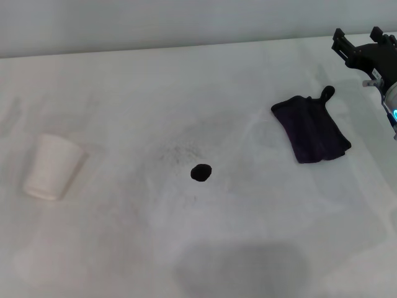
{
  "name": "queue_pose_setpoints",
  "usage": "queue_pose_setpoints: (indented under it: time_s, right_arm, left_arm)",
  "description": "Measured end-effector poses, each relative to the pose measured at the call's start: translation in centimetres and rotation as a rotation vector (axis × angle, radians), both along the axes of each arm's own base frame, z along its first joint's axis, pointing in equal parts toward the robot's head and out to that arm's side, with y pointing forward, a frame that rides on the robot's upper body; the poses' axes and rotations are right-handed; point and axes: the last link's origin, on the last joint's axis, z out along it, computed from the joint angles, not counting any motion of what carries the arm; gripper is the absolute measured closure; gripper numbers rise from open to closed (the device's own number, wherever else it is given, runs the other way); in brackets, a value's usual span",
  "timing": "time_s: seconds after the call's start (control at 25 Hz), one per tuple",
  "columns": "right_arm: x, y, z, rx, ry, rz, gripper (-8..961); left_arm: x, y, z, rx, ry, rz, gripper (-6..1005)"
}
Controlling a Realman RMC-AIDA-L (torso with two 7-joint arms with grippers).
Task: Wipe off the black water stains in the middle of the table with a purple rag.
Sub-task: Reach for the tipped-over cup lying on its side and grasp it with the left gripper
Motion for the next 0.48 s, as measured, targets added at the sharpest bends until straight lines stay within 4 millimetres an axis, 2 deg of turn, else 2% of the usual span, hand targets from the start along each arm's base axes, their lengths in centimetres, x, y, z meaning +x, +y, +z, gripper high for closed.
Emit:
queue_pose_setpoints:
  time_s: [0.24,0.32,0.4,0.48]
  right_arm:
    - [0.1,0.1,0.4,0.006,-0.009,0.000,80]
    - [0.2,0.2,0.5,0.009,-0.013,0.000,80]
    - [0.2,0.2,0.6,0.010,-0.014,0.000,80]
    - [0.3,0.1,0.7,0.011,-0.016,-0.003,80]
  left_arm:
    - [0.9,0.0,4.2,-0.296,-0.045,-0.042,139]
    - [1.1,-0.1,4.6,-0.330,-0.059,-0.041,139]
    - [2.4,-0.5,6.2,-0.444,-0.091,-0.053,138]
    - [3.2,-0.6,6.9,-0.509,-0.088,-0.041,138]
